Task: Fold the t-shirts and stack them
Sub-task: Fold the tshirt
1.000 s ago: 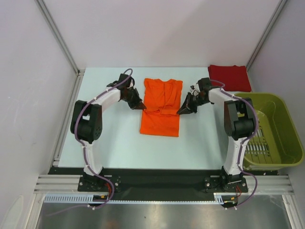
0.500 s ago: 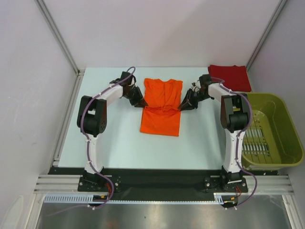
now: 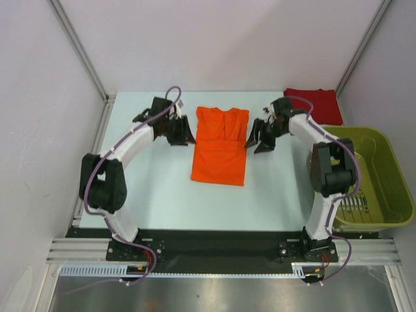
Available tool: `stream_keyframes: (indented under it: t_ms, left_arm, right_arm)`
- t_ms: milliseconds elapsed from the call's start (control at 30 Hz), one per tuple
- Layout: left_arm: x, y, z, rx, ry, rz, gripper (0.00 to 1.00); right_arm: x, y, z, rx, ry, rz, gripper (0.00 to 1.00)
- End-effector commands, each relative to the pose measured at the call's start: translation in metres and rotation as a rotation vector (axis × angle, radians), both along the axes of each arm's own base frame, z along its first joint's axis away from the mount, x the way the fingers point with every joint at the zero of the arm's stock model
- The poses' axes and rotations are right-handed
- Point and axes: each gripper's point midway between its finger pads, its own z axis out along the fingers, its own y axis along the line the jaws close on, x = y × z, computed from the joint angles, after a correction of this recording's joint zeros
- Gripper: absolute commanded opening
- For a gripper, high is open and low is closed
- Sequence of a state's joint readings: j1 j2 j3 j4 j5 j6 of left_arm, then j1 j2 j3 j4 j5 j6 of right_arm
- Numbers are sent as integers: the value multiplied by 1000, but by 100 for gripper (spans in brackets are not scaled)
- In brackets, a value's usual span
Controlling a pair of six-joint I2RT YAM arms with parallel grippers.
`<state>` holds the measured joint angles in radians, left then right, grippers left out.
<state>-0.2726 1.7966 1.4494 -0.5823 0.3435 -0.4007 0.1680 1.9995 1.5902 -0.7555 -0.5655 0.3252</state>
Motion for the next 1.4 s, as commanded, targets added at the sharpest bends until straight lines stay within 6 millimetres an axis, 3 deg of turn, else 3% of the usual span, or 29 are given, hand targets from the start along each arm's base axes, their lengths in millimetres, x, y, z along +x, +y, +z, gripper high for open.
stream_keyframes:
  t_ms: [0, 33, 67, 100, 167, 233, 267, 333, 367, 400, 600, 733, 1133, 1233, 1333, 1367]
  left_arm:
    - [-51, -24, -14, -77, 21, -127, 49]
    - [-73, -19, -28, -80, 53, -130, 51]
    - [-78, -18, -31, -86, 40, -129, 51]
    - [-86, -16, -37, -88, 48, -130, 50]
    - [-104, -12, -50, -89, 73, -125, 49]
    - [-117, -6, -63, -81, 110, -73, 46]
    - [-114, -6, -56, -100, 71, -51, 45]
    - [-117, -8, -60, -154, 71, 29, 47]
    - [-117, -9, -58, -179, 66, 49, 49]
    - [-120, -13, -60, -192, 76, 59, 50]
    - [-132, -10, -93, -209, 245, 240, 50]
    - [-122, -19, -89, -290, 226, 271, 48]
    - [-110, -15, -107, -312, 264, 343, 46]
    - [-110, -15, -113, -304, 272, 326, 34]
    - [-113, -15, -120, -304, 286, 319, 15]
    - [-114, -15, -121, -304, 289, 317, 13]
  right_arm:
    - [-47, 37, 14, 99, -41, 48, 61]
    - [-80, 36, -8, 109, 36, 54, 63]
    - [-93, 38, -11, 116, 46, 59, 64]
    - [-101, 43, 0, 138, 11, 53, 64]
    - [-133, 36, -22, 124, 78, 18, 64]
    - [-139, 37, -14, 164, 53, -61, 65]
    - [-153, 30, -28, 155, 90, -103, 68]
    - [-146, 32, -19, 207, 51, -204, 73]
    - [-156, 30, -31, 215, 83, -233, 74]
    - [-149, 35, -25, 266, 51, -249, 74]
    - [-149, 36, -47, 310, 137, -381, 73]
    - [-140, 37, -41, 333, 117, -437, 71]
    - [-138, 41, -70, 295, 202, -484, 68]
    - [-135, 40, -78, 238, 194, -458, 65]
    - [-131, 39, -82, 221, 196, -450, 52]
    - [-131, 38, -87, 207, 206, -447, 47]
